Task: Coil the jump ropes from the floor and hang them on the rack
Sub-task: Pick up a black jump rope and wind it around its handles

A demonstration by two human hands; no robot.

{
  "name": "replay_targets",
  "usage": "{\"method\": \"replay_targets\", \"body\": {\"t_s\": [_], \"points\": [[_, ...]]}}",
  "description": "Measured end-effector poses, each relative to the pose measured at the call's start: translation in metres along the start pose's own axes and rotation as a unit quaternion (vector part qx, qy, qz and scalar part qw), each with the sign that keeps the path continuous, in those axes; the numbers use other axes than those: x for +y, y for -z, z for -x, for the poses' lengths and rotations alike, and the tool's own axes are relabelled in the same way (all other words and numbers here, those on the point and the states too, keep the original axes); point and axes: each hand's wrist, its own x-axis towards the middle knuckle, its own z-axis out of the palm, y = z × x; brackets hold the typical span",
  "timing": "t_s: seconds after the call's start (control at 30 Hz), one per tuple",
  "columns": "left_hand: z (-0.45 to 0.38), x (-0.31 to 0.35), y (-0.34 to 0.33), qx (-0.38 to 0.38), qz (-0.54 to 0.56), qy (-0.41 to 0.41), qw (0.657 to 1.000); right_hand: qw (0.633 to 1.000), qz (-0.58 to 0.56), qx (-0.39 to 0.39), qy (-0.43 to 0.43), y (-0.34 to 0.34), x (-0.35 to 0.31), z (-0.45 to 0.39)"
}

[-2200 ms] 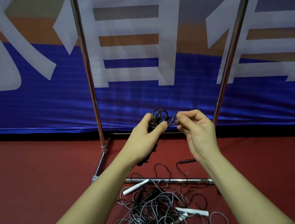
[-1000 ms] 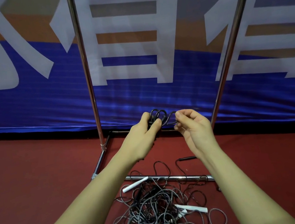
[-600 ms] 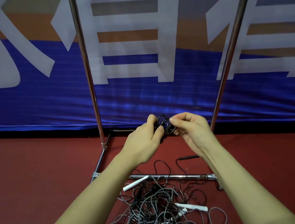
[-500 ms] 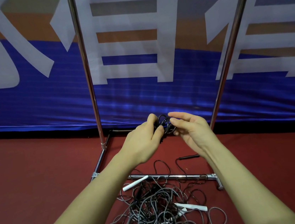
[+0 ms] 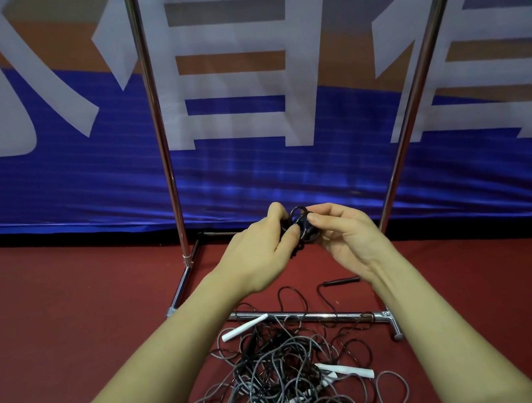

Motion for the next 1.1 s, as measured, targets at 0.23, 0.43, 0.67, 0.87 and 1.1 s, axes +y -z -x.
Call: {"method": "replay_targets", "body": {"t_s": [0.23,0.43,0.67,0.87,1.1], "points": [[0.0,0.001,0.002,0.002,0.048,-0.002,0.999,0.998,0.018,-0.025,0.059,-0.001,0.005,-0.001],[-0.001,0.0,0.001,0.003,0.084,0.004,0.996,0.993,0.07,-0.011,0.097,-0.003,0.01,-0.001],[-0.004,-0.004,-0.004,0.031,0.11,0.029,0.993,0.985,0.096,0.021,0.145,-0.008,0.014,-0.001],[-0.009,-0.001,-0.012,0.062,0.247,0.062,0.965,0.991,-0.004,-0.014,0.137,-0.008,0.013,0.0],[-0.013,-0.004,-0.009,0.056,0.326,0.055,0.942,0.989,-0.085,-0.047,0.11,-0.014,0.008,0.005]]}}
